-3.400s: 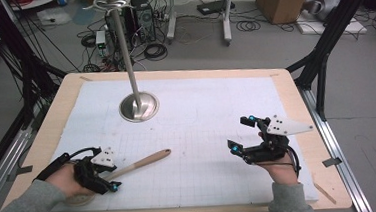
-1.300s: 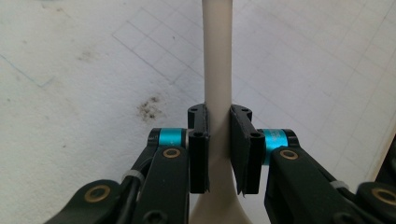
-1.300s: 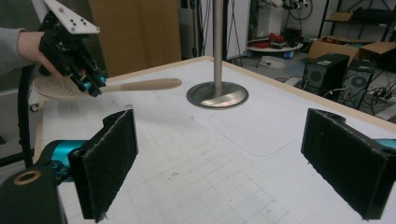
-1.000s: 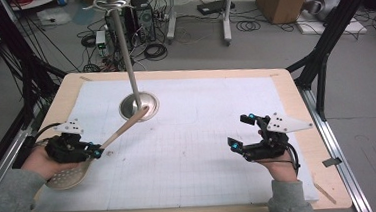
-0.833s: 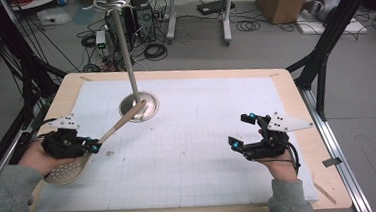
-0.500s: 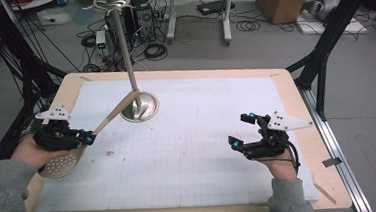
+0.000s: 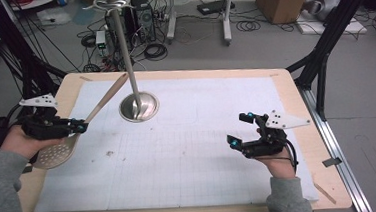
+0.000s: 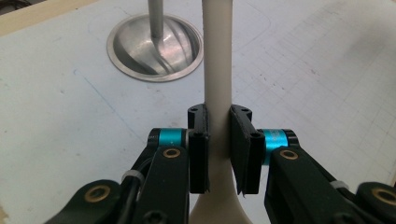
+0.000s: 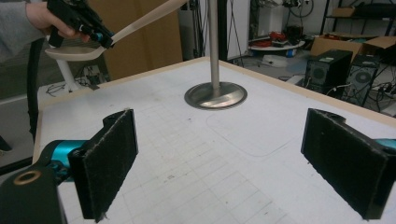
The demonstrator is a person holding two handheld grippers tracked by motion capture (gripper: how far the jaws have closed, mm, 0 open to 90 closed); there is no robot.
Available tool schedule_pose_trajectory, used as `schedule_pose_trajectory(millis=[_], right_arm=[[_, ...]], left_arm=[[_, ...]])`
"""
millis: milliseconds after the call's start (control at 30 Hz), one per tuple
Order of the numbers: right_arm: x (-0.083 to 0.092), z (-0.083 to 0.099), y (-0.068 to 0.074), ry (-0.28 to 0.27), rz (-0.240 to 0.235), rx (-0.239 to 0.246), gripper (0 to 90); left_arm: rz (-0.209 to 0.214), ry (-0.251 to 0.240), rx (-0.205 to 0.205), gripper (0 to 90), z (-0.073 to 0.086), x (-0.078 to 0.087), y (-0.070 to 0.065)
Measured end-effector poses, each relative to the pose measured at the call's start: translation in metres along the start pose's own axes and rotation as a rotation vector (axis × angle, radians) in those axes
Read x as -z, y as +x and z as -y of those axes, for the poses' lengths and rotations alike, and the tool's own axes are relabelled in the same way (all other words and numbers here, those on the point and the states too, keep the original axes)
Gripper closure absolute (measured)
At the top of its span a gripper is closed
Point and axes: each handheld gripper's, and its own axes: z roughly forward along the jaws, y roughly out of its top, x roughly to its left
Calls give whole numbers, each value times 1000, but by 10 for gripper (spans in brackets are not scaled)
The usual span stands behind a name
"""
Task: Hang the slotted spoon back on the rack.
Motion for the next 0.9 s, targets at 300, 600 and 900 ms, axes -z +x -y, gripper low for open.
schedule_pose_trajectory(millis=[300, 600, 900], right_arm=[[-1, 0, -3, -3, 1, -3, 98], [-1, 0, -2, -4, 3, -3, 98], [-1, 0, -2, -8, 1, 2, 98]], left_arm=[[-12, -6, -7, 779, -13, 10, 4], [-38, -27, -17, 779, -25, 24, 6], [-56, -47, -34, 779, -41, 40, 6]])
